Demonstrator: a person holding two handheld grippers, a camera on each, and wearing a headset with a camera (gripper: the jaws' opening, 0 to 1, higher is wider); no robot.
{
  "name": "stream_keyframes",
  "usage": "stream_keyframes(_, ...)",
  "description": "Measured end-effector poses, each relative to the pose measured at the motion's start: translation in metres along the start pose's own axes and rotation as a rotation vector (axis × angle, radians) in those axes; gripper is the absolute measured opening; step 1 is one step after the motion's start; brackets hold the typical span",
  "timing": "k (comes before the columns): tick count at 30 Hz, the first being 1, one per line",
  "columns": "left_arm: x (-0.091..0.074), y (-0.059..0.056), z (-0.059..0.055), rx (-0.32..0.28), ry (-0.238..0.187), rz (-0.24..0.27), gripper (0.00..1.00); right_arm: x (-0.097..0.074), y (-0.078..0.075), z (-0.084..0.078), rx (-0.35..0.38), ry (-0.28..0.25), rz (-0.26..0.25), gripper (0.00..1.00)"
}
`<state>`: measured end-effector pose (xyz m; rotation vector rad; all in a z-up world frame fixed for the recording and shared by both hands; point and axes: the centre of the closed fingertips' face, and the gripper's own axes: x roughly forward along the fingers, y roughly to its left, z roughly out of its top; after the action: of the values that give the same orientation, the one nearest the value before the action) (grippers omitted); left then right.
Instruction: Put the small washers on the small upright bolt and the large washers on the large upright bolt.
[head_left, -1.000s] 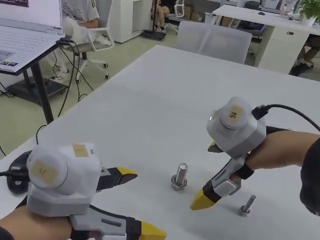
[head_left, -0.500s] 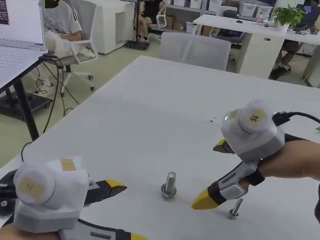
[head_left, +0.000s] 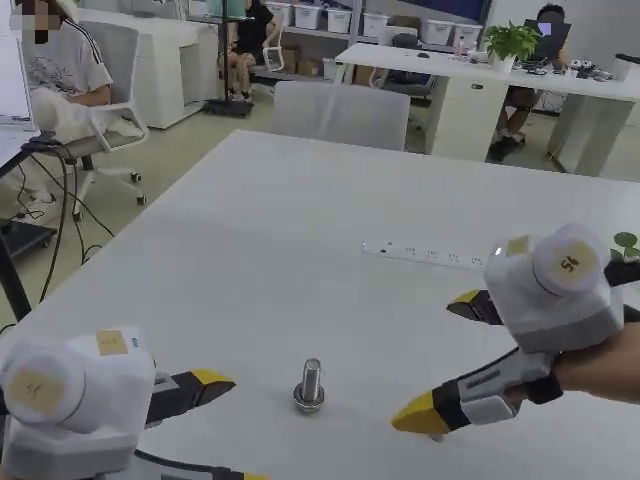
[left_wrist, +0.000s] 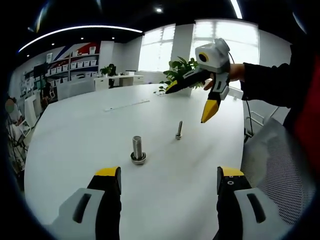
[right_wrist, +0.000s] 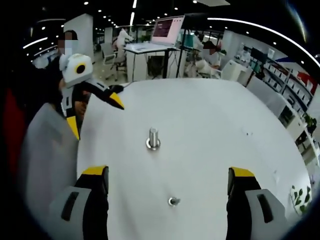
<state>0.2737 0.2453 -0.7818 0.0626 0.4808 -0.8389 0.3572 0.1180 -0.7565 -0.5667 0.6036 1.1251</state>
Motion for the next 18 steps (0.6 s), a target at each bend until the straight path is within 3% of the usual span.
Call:
stream_keyframes(3, 0.000, 0.001, 0.001, 0.004, -0.002, -0.004, 0.78, -0.010, 0.005, -0.006, 0.023, -0.053, -0.036, 1.00)
stream_keyframes(8, 0.001, 0.002, 0.005, 0.015, -0.004, -0.011, 0.78, -0.024, 0.015, -0.025, 0.054, -0.071, -0.076, 1.00)
stream_keyframes(12, 0.003, -0.001, 0.006, 0.024, -0.004, -0.019, 0.78, -0.036, 0.020, -0.032, 0.124, -0.137, -0.118, 1.00)
stream_keyframes(18, 0.004, -0.005, 0.006, 0.026, -0.004, -0.025, 0.78, -0.037, 0.032, -0.050, 0.190, -0.192, -0.166, 0.99)
